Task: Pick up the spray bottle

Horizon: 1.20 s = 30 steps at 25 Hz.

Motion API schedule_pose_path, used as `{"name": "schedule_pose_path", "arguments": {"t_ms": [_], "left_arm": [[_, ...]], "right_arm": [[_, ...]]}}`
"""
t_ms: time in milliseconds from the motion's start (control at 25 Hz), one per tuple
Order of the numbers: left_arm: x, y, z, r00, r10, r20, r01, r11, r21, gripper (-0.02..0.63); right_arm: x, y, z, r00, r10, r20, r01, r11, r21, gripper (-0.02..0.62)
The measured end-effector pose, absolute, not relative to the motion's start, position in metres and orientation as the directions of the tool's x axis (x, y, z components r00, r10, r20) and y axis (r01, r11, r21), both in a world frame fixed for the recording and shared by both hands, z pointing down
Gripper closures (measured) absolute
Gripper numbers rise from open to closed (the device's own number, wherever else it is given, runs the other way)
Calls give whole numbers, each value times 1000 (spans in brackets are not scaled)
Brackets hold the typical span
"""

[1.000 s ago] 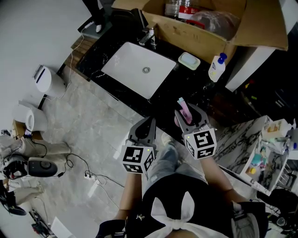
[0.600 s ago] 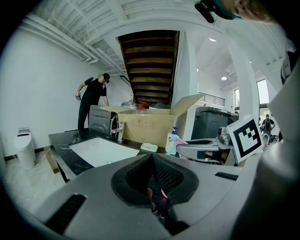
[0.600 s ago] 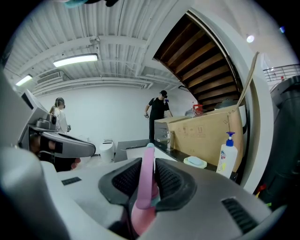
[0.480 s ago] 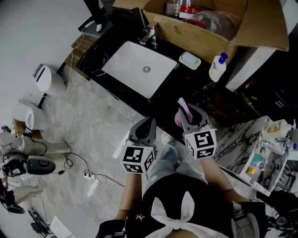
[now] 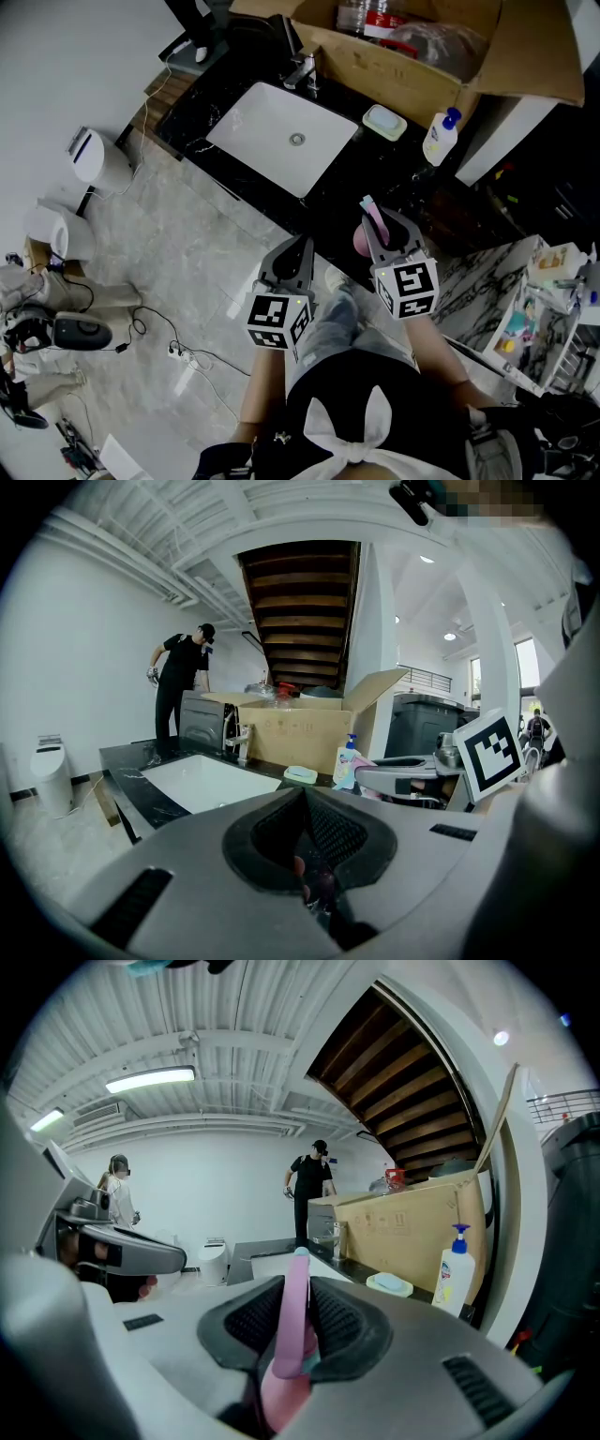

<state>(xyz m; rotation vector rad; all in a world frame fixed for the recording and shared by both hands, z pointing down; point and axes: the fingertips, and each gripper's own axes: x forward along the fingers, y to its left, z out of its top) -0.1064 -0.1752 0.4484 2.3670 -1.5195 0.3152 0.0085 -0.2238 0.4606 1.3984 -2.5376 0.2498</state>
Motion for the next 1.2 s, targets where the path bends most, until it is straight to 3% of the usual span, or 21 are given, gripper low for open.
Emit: {"name": "schedule_pose_path", "arguments": {"t_ms": [1200], "left_arm": [[-95,-176,442,445,-833,330,-895,-423,138,580]], "right_arm": [[3,-234,427,-548,-805,228,-829,559,-19,508]]}}
